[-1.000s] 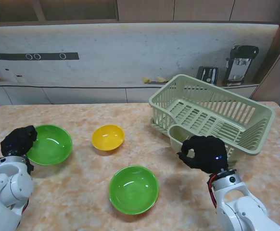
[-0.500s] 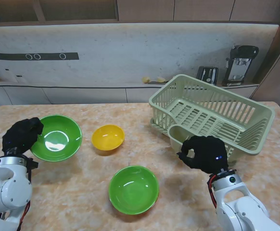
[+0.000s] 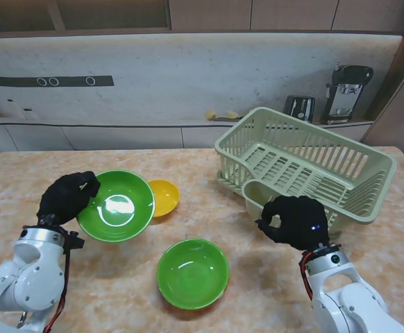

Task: Stack bowls and put them on the dishrack

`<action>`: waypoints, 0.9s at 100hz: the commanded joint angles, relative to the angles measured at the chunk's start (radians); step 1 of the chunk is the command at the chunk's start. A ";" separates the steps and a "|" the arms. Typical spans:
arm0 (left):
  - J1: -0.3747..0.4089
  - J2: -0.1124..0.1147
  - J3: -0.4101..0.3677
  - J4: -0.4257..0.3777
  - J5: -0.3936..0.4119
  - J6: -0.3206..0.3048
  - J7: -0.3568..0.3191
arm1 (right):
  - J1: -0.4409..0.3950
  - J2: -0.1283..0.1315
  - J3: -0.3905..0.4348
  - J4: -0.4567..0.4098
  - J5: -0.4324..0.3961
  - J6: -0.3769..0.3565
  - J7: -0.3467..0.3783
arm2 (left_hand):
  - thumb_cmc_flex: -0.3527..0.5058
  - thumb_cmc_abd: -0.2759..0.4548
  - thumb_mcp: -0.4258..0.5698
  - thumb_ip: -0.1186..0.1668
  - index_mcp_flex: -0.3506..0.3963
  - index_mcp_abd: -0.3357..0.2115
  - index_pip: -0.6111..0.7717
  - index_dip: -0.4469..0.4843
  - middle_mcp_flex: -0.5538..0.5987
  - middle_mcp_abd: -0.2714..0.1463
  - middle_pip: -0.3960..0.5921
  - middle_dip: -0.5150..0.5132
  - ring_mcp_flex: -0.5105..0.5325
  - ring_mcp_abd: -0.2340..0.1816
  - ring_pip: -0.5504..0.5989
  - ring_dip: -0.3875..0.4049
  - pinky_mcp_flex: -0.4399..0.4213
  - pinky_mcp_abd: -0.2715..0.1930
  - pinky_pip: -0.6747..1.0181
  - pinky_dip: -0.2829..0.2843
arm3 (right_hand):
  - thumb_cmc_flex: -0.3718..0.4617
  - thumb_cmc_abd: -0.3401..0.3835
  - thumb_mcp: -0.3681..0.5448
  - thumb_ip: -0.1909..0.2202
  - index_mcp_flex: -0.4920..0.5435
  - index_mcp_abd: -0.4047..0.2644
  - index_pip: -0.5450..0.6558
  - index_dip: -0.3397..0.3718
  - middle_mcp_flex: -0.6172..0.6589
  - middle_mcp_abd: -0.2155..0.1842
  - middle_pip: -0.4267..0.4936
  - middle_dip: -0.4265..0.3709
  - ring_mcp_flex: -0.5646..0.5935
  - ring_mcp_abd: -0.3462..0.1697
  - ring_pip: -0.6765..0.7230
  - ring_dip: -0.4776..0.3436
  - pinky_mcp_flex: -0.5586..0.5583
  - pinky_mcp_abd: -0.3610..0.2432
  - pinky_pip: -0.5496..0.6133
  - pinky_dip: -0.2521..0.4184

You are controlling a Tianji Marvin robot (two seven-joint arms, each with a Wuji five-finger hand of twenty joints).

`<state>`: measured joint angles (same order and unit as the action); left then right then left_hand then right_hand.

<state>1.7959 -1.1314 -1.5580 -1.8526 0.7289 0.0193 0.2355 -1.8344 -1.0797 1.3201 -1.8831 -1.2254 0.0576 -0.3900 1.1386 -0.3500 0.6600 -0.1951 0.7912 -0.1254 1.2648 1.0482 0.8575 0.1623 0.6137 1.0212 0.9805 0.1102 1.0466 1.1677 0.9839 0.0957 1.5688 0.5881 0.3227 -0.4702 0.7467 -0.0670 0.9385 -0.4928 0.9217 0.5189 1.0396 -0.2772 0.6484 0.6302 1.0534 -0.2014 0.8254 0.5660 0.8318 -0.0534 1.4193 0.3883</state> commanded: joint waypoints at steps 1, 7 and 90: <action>-0.006 -0.007 0.027 -0.016 -0.018 -0.013 -0.028 | -0.009 -0.004 -0.002 -0.005 -0.003 -0.003 0.011 | 0.130 0.082 0.197 0.114 0.042 0.027 0.079 0.032 0.124 -0.140 0.166 0.047 0.044 -0.056 0.057 -0.005 0.032 -0.019 0.042 0.004 | -0.022 0.034 -0.004 0.018 -0.005 -0.019 0.003 -0.006 0.008 -0.002 -0.006 -0.014 -0.013 -0.002 -0.005 -0.018 -0.005 0.006 -0.005 0.003; -0.015 -0.006 0.052 -0.016 -0.047 -0.018 -0.045 | -0.008 -0.004 -0.004 -0.002 -0.005 0.003 0.004 | 0.130 0.082 0.197 0.114 0.042 0.028 0.078 0.032 0.123 -0.139 0.164 0.047 0.044 -0.055 0.056 -0.006 0.032 -0.018 0.042 0.004 | -0.022 0.034 -0.005 0.018 -0.005 -0.020 0.003 -0.006 0.008 -0.003 -0.006 -0.014 -0.014 -0.002 -0.005 -0.018 -0.005 0.006 -0.005 0.003; -0.134 0.020 0.336 0.111 -0.280 -0.116 -0.261 | -0.028 -0.007 0.019 -0.008 -0.004 -0.002 -0.017 | 0.133 0.086 0.192 0.111 0.037 0.035 0.056 0.030 0.112 -0.136 0.160 0.047 0.033 -0.045 0.054 -0.003 0.011 -0.002 0.048 -0.004 | -0.021 0.033 -0.004 0.018 -0.005 -0.020 0.003 -0.006 0.009 -0.002 -0.007 -0.014 -0.013 -0.002 -0.005 -0.018 -0.005 0.006 -0.006 0.003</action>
<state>1.6627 -1.1086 -1.2355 -1.7555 0.4471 -0.0815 -0.0033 -1.8502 -1.0806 1.3403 -1.8858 -1.2264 0.0585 -0.4170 1.1336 -0.3503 0.6695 -0.1951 0.7915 -0.1254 1.2648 1.0496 0.8703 0.1776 0.6137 1.0213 0.9833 0.1102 1.0622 1.1751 0.9854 0.0989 1.5708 0.5878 0.3227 -0.4702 0.7423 -0.0670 0.9384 -0.4928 0.9217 0.5188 1.0396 -0.2772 0.6483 0.6302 1.0530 -0.2014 0.8254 0.5660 0.8317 -0.0533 1.4192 0.3883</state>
